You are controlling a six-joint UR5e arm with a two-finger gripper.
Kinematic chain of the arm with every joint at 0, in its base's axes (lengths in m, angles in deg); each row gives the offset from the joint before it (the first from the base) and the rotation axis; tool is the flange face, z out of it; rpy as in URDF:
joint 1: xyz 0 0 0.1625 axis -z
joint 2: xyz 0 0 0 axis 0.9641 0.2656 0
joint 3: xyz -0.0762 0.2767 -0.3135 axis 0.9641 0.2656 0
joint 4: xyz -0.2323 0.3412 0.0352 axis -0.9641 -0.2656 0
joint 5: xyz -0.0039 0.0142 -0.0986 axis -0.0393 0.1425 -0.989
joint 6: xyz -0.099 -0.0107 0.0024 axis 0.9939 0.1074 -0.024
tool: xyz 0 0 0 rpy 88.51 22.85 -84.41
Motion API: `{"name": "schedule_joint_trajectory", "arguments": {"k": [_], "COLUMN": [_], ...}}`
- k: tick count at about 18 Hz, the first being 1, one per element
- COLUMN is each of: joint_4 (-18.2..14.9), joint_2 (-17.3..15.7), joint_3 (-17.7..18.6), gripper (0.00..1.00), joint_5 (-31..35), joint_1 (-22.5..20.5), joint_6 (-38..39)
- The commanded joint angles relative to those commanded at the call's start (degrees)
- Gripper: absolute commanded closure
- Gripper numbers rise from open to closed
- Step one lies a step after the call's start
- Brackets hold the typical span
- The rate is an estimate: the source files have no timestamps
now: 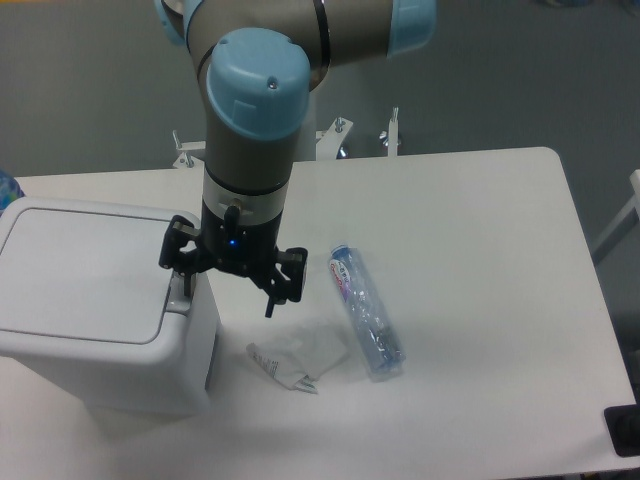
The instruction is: Open the trash can
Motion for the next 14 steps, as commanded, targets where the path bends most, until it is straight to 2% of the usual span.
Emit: {"name": "schedule_joint_trajectory", "arguments": {"k": [14], "joint_4": [0.0], "joint_2": [-0.2], "joint_3": [-0.1], "gripper": [0.00], "joint_5": [0.3], "joint_1": [0.0], "joint_6": [-0.2]}}
